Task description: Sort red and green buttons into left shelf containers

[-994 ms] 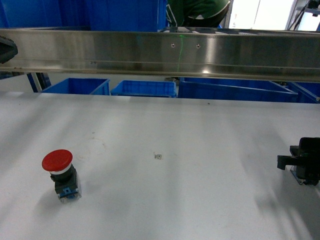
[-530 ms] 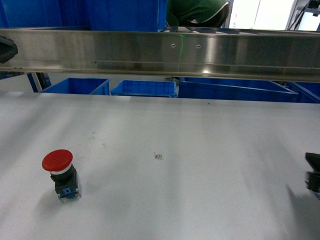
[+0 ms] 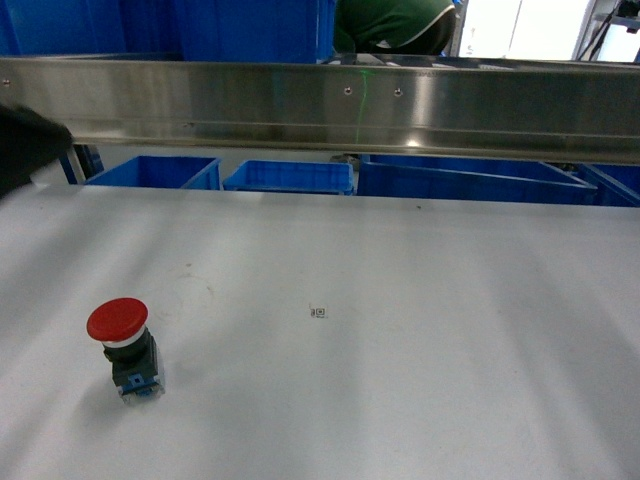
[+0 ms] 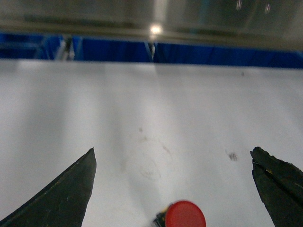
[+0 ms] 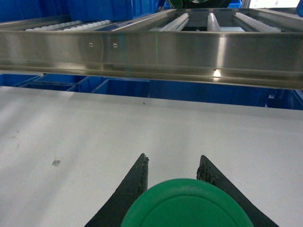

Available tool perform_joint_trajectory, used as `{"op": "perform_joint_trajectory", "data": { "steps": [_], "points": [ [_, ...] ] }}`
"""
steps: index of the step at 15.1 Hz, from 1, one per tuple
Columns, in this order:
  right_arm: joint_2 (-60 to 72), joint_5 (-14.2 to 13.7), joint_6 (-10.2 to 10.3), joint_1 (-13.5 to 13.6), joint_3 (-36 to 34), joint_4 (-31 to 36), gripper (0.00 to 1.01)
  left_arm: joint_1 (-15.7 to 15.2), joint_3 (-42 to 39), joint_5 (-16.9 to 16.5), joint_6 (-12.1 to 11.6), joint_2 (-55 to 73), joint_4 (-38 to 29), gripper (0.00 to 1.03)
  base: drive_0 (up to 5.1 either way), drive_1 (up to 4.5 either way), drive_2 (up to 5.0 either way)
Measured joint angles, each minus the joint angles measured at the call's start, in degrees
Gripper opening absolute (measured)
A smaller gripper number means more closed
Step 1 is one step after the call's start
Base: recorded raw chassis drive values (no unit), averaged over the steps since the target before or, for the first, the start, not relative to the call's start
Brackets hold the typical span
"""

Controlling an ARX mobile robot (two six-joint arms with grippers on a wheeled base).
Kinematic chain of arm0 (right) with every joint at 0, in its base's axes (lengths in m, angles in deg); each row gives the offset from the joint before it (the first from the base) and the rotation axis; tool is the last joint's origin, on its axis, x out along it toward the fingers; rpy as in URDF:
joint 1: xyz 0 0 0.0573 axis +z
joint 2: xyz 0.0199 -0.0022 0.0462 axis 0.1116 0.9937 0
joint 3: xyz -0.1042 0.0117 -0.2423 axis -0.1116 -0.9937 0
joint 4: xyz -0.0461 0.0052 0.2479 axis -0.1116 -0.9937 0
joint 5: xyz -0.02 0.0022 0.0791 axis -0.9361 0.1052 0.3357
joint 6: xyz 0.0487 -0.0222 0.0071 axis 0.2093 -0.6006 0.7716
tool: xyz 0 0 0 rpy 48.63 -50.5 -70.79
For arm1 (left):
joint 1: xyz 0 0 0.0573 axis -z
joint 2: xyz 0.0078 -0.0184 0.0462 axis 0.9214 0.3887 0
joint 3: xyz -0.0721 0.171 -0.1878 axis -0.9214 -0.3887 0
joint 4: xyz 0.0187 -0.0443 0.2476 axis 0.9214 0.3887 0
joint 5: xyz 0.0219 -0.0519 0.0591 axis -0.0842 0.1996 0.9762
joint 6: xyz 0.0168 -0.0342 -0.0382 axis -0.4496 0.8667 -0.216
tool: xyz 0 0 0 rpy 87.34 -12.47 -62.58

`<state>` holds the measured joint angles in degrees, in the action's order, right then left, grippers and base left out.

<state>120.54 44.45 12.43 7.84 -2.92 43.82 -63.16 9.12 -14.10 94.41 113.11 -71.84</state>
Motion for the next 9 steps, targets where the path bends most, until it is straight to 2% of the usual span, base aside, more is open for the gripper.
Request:
{"op": "perform_joint_trajectory", "data": {
  "steps": [1, 2, 5, 6, 7, 9],
  "points": [
    [-0.46, 0.0, 0.0, 0.0, 0.0, 0.39, 0.28, 1.73, 0.0, 1.27, -0.2, 4.2, 0.02, 0.98, 0.0, 0.0, 0.0],
    [-0.52, 0.02, 0.0, 0.02, 0.0, 0.46, 0.28, 3.19, 0.0, 3.21, -0.63, 7.93, -3.02, 0.98, 0.0, 0.0, 0.0],
    [-0.52, 0.04, 0.0, 0.04, 0.0, 0.39, 0.28, 5.73, 0.37, 10.93, -2.01, 18.97, -6.73, 0.98, 0.0, 0.0, 0.0],
    [-0.52, 0.02, 0.0, 0.02, 0.0, 0.39, 0.28, 8.26, 0.37, 12.96, -2.03, 20.85, -6.34, 0.98, 0.0, 0.0, 0.0],
    [-0.52, 0.02, 0.0, 0.02, 0.0, 0.39, 0.28, 9.49, 0.37, 13.25, -2.01, 21.77, -5.6, 0.98, 0.0, 0.0, 0.0],
    [-0.52, 0.02, 0.0, 0.02, 0.0, 0.39, 0.28, 10.08, 0.33, 14.23, -2.08, 24.04, -8.13, 0.98, 0.0, 0.0, 0.0]
  ]
}}
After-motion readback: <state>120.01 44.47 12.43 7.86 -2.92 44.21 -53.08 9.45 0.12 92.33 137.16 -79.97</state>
